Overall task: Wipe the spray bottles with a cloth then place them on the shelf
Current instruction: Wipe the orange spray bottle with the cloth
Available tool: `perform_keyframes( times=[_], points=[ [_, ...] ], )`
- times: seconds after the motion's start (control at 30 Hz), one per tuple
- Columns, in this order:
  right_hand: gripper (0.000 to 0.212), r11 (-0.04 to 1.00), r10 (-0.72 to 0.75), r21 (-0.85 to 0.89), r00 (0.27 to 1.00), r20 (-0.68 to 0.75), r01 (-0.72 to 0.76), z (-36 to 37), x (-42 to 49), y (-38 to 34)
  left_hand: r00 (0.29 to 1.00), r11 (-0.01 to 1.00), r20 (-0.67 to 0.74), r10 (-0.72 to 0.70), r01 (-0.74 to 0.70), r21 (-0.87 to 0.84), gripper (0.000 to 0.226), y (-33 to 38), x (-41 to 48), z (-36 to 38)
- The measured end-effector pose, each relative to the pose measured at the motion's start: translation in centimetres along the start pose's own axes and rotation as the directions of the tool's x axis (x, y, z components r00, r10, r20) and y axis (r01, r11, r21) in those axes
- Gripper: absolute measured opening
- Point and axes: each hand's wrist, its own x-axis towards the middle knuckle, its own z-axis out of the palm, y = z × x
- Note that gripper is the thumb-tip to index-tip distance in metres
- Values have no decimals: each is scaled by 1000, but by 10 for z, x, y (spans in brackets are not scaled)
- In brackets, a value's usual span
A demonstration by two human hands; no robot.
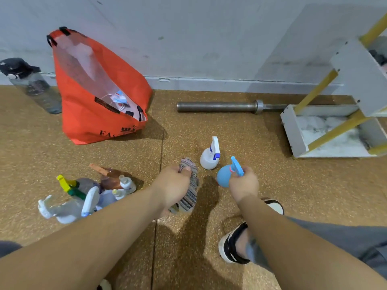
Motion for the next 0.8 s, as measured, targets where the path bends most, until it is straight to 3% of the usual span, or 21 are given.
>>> perform_keyframes(
  times=[0.1,0.23,0.33,0.47,0.53,0.63,0.73,0.8],
  points=[
    [47,997,-33,-76,998,-58,28,-11,-14,-13,1000,1000,-13,11,-10,27,64,-10,-5,-7],
    [48,935,-217,-299,975,-54,192,-22,-43,-39,1000,999,-10,23,-23,27,64,-24,-22,-21],
    [44,868,-364,-339,929,64,363,-19,-71,-63,999,999,-3,38,-38,13,63,-34,-39,-35],
    [18,794,-489,-265,834,255,547,2,-113,-96,998,998,-24,61,-61,16,58,-51,-66,-56],
    [8,788,-472,-226,797,378,573,16,-133,-110,995,997,-45,83,-83,3,48,-60,-80,-67],
    [11,808,-369,-189,728,577,559,45,-156,-126,995,996,-67,80,-82,-28,29,-80,-91,-82],
    [27,832,-208,-202,628,750,517,74,-174,-135,997,999,-57,54,-54,-6,27,-100,-92,-95],
    [24,815,-136,-247,589,797,523,89,-180,-137,997,997,-71,43,-38,69,29,-111,-89,-107]
  ],
)
